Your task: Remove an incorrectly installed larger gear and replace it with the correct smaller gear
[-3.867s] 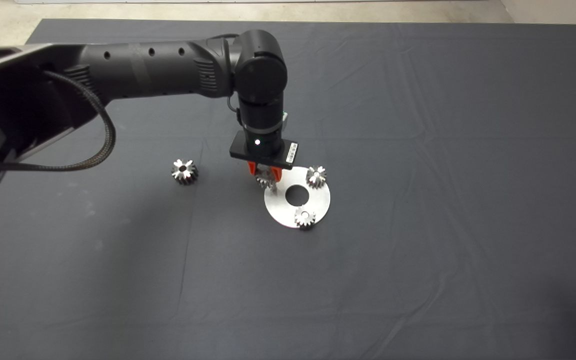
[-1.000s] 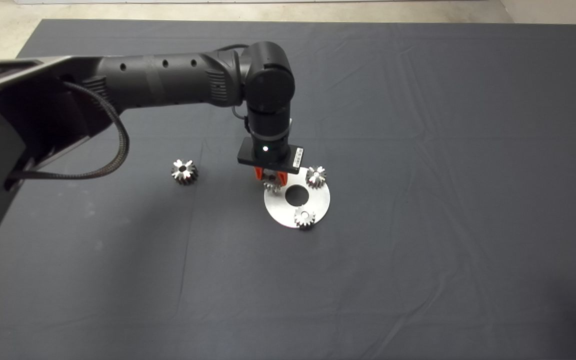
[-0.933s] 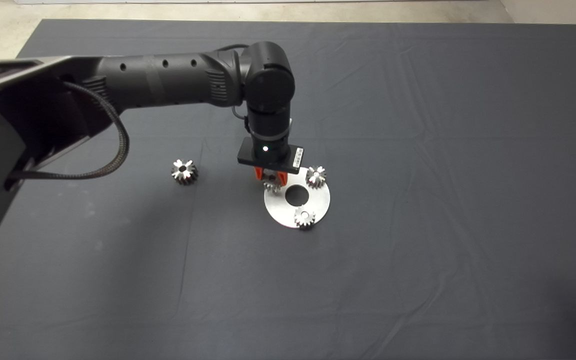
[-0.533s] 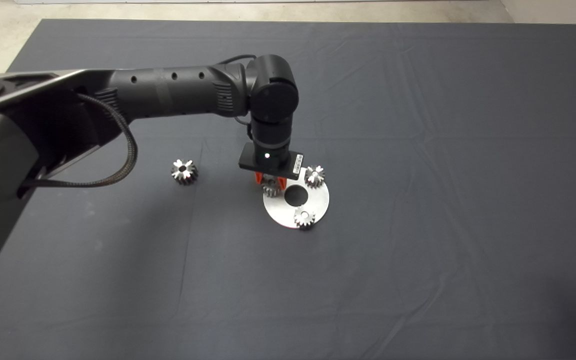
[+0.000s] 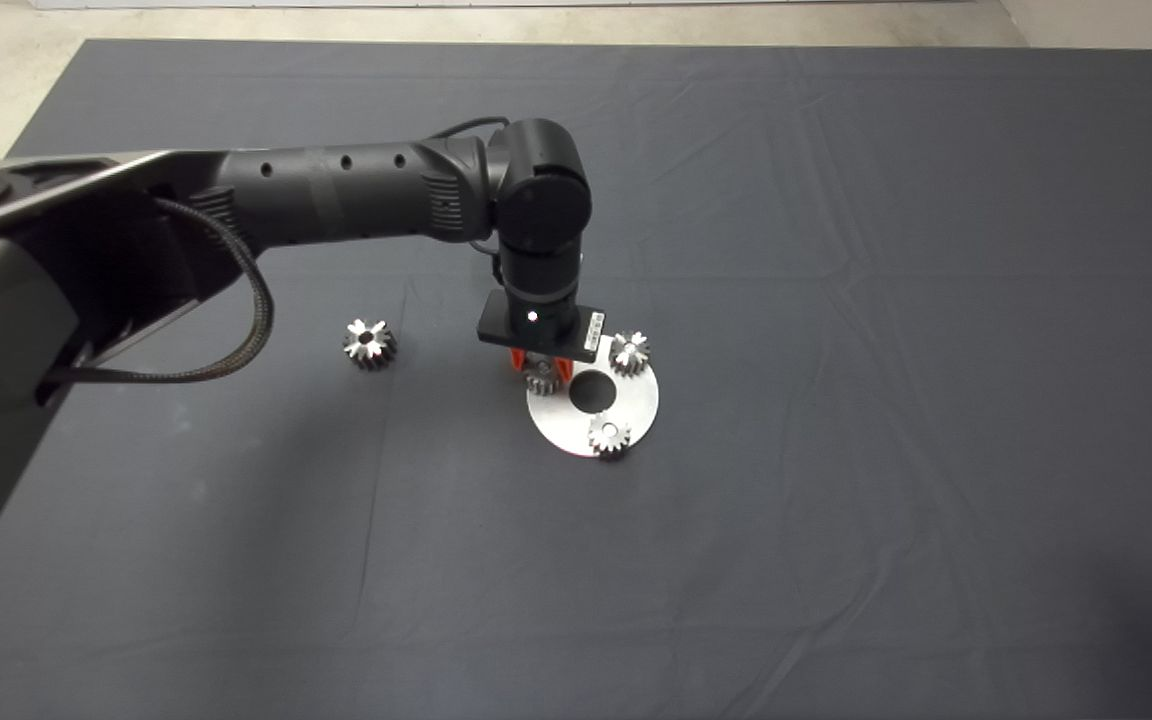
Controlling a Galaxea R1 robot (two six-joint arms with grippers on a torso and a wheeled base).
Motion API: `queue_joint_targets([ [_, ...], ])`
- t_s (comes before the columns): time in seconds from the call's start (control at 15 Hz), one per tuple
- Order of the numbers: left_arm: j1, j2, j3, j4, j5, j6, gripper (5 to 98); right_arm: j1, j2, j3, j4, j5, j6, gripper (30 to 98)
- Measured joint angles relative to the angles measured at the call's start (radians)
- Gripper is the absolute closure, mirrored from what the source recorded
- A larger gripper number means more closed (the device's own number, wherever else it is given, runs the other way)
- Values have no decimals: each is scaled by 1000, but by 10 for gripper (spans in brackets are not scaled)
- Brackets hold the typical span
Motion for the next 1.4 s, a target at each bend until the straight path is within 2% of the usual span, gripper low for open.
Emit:
queue_joint_targets([
  [0.67, 0, 0, 0, 2, 0, 6, 743, 0, 3, 0, 0, 0, 3, 399],
  [1.0, 0, 4, 0, 3, 5, 10, 717, 0, 3, 0, 0, 0, 3, 399],
  [1.27, 0, 0, 0, 3, 0, 10, 717, -1, 3, 0, 0, 0, 3, 399],
  [1.4, 1, 0, 0, 3, 0, 12, 686, -1, 3, 0, 0, 0, 3, 399],
])
